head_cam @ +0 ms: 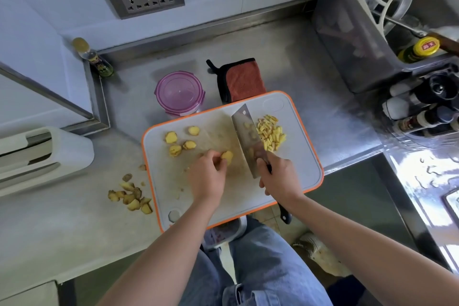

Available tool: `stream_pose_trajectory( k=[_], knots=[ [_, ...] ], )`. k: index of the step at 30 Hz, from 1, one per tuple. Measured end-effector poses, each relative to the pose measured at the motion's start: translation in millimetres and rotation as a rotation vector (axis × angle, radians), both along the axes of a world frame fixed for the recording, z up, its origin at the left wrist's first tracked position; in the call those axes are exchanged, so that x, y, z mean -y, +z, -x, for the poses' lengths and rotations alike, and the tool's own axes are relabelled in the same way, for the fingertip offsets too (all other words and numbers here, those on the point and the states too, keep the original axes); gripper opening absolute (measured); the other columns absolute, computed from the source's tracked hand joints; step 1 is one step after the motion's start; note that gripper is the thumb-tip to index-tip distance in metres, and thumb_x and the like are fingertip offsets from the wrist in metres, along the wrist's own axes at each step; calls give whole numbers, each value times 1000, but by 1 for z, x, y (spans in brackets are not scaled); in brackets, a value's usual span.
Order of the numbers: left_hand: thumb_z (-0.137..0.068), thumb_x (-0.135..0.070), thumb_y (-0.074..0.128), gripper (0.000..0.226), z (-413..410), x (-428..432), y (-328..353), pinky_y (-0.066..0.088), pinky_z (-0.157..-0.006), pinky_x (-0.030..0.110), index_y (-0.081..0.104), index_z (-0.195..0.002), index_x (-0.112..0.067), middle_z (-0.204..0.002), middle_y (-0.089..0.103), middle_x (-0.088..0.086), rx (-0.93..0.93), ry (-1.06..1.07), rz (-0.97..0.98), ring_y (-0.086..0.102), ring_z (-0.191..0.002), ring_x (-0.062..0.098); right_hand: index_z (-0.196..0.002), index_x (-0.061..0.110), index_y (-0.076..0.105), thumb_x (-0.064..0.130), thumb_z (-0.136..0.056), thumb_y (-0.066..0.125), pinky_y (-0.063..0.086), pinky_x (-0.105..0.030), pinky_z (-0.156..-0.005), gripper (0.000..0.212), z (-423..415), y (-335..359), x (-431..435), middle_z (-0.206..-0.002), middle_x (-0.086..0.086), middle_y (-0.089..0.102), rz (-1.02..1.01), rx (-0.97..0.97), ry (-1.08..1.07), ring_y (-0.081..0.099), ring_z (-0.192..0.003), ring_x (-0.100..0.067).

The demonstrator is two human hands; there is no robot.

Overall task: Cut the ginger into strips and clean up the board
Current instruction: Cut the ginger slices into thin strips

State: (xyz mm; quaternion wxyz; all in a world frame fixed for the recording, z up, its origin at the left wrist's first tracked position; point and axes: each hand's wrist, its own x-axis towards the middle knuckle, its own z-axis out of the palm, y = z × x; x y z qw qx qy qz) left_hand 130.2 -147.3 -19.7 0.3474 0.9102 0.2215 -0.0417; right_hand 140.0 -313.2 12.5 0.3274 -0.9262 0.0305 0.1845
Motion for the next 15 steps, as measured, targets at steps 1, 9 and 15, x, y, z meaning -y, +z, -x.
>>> stream_pose_trajectory(
  k=[1, 9, 15],
  knots=[
    [-87, -28, 68, 12, 1, 0, 2, 48, -64, 32, 71, -93, -18, -85, 71, 0, 5, 3, 2, 64, -78, 19, -95, 12, 58, 28, -100, 40, 51, -34, -47, 24, 2, -2, -2, -56, -1, 63, 4, 6, 4, 56, -39, -13],
    [-92, -31, 62, 18, 10, 14, 13, 26, -45, 20, 74, -81, -22, -69, 69, -5, -65, 35, -95, 49, -55, 9, -85, 17, 38, 28, -98, 41, 46, -40, -53, 17, 19, -8, -23, -65, -9, 56, 121, 73, 171, 53, -58, -30],
    [-90, -34, 64, 20, 3, 11, 10, 40, -63, 25, 73, -98, -18, -91, 73, -3, -92, 204, 71, 66, -82, 17, -87, 18, 40, 28, -98, 42, 45, -37, -54, 14, 16, -9, -20, -66, -8, 57, 146, 126, 157, 53, -58, -31]
  ],
)
